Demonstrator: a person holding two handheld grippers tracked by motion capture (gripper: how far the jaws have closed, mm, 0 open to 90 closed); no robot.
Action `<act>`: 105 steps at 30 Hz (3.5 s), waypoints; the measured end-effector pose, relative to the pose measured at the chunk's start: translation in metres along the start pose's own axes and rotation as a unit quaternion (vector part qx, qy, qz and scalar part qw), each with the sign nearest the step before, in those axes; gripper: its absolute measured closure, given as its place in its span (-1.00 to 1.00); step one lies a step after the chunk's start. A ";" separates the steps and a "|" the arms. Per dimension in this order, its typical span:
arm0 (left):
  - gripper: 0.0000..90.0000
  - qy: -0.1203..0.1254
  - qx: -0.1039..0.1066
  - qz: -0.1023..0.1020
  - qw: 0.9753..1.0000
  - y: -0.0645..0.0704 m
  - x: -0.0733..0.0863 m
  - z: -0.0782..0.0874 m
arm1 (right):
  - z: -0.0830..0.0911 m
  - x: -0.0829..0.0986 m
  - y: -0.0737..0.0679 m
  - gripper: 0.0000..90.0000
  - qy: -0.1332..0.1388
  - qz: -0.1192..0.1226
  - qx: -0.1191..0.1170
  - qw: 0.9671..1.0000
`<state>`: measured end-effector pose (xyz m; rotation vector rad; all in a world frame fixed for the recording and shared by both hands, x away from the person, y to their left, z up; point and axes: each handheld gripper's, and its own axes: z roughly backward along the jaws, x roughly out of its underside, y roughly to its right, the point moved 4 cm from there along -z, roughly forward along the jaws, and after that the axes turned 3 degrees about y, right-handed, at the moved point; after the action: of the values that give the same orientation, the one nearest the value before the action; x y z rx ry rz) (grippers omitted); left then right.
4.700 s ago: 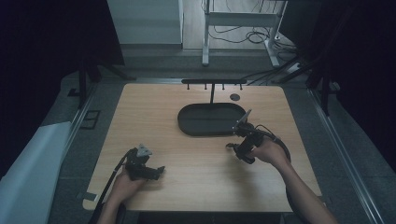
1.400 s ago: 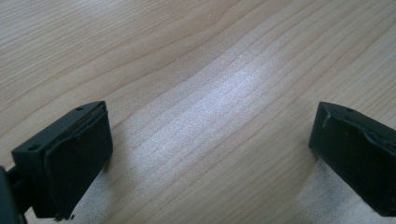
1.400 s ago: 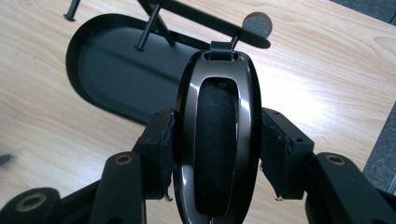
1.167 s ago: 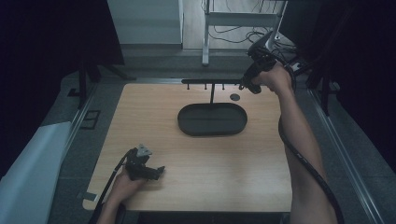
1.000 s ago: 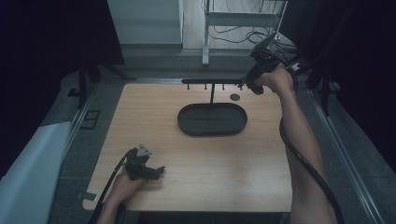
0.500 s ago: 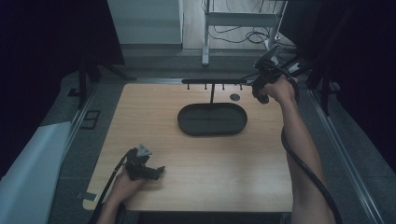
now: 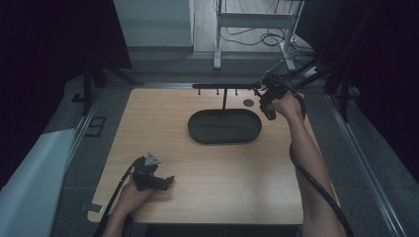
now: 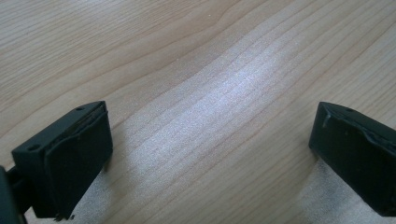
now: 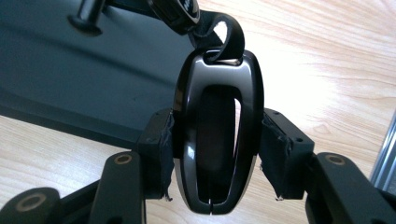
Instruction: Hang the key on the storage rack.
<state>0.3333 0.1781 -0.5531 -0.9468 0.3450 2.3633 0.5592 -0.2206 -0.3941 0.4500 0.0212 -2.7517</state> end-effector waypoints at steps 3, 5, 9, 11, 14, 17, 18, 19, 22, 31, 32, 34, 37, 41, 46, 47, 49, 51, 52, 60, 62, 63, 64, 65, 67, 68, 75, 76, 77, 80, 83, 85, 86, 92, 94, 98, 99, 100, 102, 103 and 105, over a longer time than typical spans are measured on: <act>-1.00 0.000 -0.001 -0.001 1.000 0.000 0.000 0.000 | -0.009 0.001 -0.005 0.08 0.001 0.005 -0.002 1.000; -1.00 0.000 0.000 -0.001 1.000 0.000 0.000 0.000 | -0.014 0.001 -0.009 0.08 0.002 0.007 -0.003 1.000; -1.00 0.000 0.000 -0.001 1.000 0.000 0.000 0.000 | -0.024 0.001 -0.016 0.08 0.006 0.011 -0.004 1.000; -1.00 0.001 0.000 0.000 1.000 0.000 0.000 0.000 | -0.029 0.001 -0.019 0.08 0.007 0.014 -0.005 1.000; -1.00 0.001 0.000 0.001 1.000 0.000 0.000 0.000 | -0.036 0.001 -0.021 0.08 0.006 0.016 -0.003 1.000; -1.00 0.000 0.001 0.001 1.000 0.000 0.000 0.000 | -0.041 0.002 -0.022 0.08 0.009 0.016 -0.002 1.000; -1.00 0.000 0.000 0.001 1.000 0.000 0.000 0.000 | -0.041 0.002 -0.022 0.08 0.013 0.016 -0.002 1.000; -1.00 0.000 0.001 0.001 1.000 0.000 0.000 0.000 | -0.041 0.002 -0.022 0.08 0.014 0.017 -0.003 1.000; -1.00 0.000 0.001 0.001 1.000 0.000 0.000 0.000 | -0.041 0.002 -0.022 0.08 0.019 0.027 0.000 0.999; -1.00 0.000 0.000 0.000 1.000 0.000 0.000 0.000 | -0.035 0.004 -0.022 -0.07 0.040 0.052 -0.010 0.998; -1.00 0.000 0.000 0.000 1.000 0.000 0.000 0.000 | -0.034 0.005 -0.023 -0.09 0.043 0.055 -0.009 0.998; -1.00 0.000 0.000 0.000 1.000 0.000 0.000 0.000 | -0.032 0.006 -0.024 -0.15 0.049 0.060 -0.015 0.997; -1.00 -0.001 0.000 -0.001 1.000 0.000 0.000 0.000 | -0.031 0.008 -0.024 -0.26 0.050 0.072 -0.011 0.996; -1.00 -0.001 0.001 0.000 1.000 0.000 0.000 0.000 | -0.028 0.013 -0.024 -0.42 0.056 0.080 -0.022 0.995; -1.00 0.000 0.001 0.001 1.000 0.000 0.000 0.000 | -0.024 0.019 -0.022 -0.60 0.061 0.085 -0.030 0.994; -1.00 0.000 0.001 0.001 1.000 0.000 0.000 0.000 | -0.023 0.021 -0.022 -0.63 0.063 0.085 -0.032 0.994; -1.00 0.000 0.001 0.001 1.000 0.000 0.000 0.000 | -0.022 0.023 -0.022 -0.69 0.066 0.093 -0.033 0.993; -1.00 0.000 0.001 0.001 1.000 0.000 0.000 0.000 | -0.020 0.026 -0.023 -0.71 0.068 0.099 -0.037 0.992; -1.00 0.000 0.001 0.001 1.000 0.000 0.000 0.000 | -0.019 0.027 -0.024 -0.71 0.070 0.101 -0.037 0.992; -1.00 0.001 0.000 0.002 1.000 0.000 0.000 0.000 | -0.013 0.036 -0.031 -0.76 0.084 0.122 -0.045 0.988; -1.00 0.001 0.000 0.002 1.000 0.000 0.000 0.000 | -0.011 0.038 -0.031 -0.77 0.089 0.125 -0.046 0.987; -1.00 0.001 0.000 0.002 1.000 0.001 0.000 0.000 | -0.010 0.039 -0.031 -0.78 0.089 0.126 -0.047 0.987; -1.00 0.001 0.000 0.002 1.000 0.000 0.000 0.000 | -0.009 0.040 -0.031 -0.79 0.092 0.126 -0.048 0.987; -1.00 0.001 0.000 0.002 1.000 0.000 0.000 0.000 | -0.008 0.041 -0.031 -0.79 0.093 0.127 -0.049 0.986; -1.00 0.001 0.000 0.001 1.000 0.000 0.000 0.000 | -0.006 0.044 -0.031 -0.81 0.096 0.129 -0.049 0.986; -1.00 0.001 0.000 0.001 1.000 0.000 0.000 0.000 | -0.006 0.045 -0.030 -0.82 0.097 0.130 -0.050 0.986; -1.00 0.001 0.000 0.001 1.000 0.000 0.000 0.000 | -0.002 0.057 -0.029 -0.89 0.099 0.138 -0.054 0.984; -1.00 0.001 0.000 0.001 1.000 0.000 0.000 0.000 | -0.002 0.058 -0.030 -0.91 0.097 0.137 -0.053 0.984; -1.00 0.001 0.000 0.001 1.000 0.000 0.000 0.000 | -0.001 0.060 -0.030 -0.92 0.098 0.139 -0.054 0.984; -1.00 0.001 0.000 0.001 1.000 0.000 0.000 0.000 | 0.000 0.064 -0.030 -0.94 0.098 0.142 -0.054 0.983; -1.00 0.001 0.000 0.001 1.000 0.000 0.000 0.000 | 0.001 0.069 -0.031 -0.97 0.100 0.145 -0.056 0.983; -1.00 0.000 0.000 0.001 1.000 0.000 0.000 0.000 | 0.002 0.073 -0.031 -0.98 0.098 0.147 -0.054 0.983; -1.00 0.000 0.000 0.001 1.000 0.000 0.000 0.000 | 0.002 0.074 -0.031 -0.99 0.099 0.153 -0.055 0.982; -1.00 0.000 0.000 0.001 1.000 0.000 0.000 0.000 | 0.005 0.084 -0.030 -1.00 0.105 0.155 -0.055 0.981; -1.00 0.000 0.000 0.001 1.000 0.000 0.000 0.000 | 0.007 0.088 -0.029 -1.00 0.108 0.154 -0.058 0.980; -1.00 0.000 0.000 0.000 1.000 0.000 0.000 0.000 | 0.008 0.096 -0.027 -1.00 0.110 0.156 -0.057 0.980; -1.00 0.000 0.000 0.000 1.000 0.000 0.000 0.000 | 0.009 0.098 -0.026 -1.00 0.111 0.156 -0.058 0.980; -1.00 0.000 0.000 0.000 1.000 0.000 0.000 0.000 | 0.009 0.101 -0.026 -1.00 0.110 0.156 -0.057 0.980; -1.00 0.000 0.000 -0.001 1.000 0.000 0.000 0.000 | 0.009 0.105 -0.025 -1.00 0.111 0.157 -0.057 0.980; -1.00 0.000 0.000 0.000 1.000 0.000 0.000 0.000 | 0.010 0.107 -0.024 -1.00 0.111 0.158 -0.057 0.980; -1.00 0.000 0.000 -0.001 1.000 0.000 0.000 0.000 | 0.010 0.111 -0.023 -1.00 0.112 0.158 -0.058 0.979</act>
<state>0.3333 0.1781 -0.5531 -0.9466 0.3449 2.3622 0.4495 -0.2377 -0.4198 0.6662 0.1510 -2.3634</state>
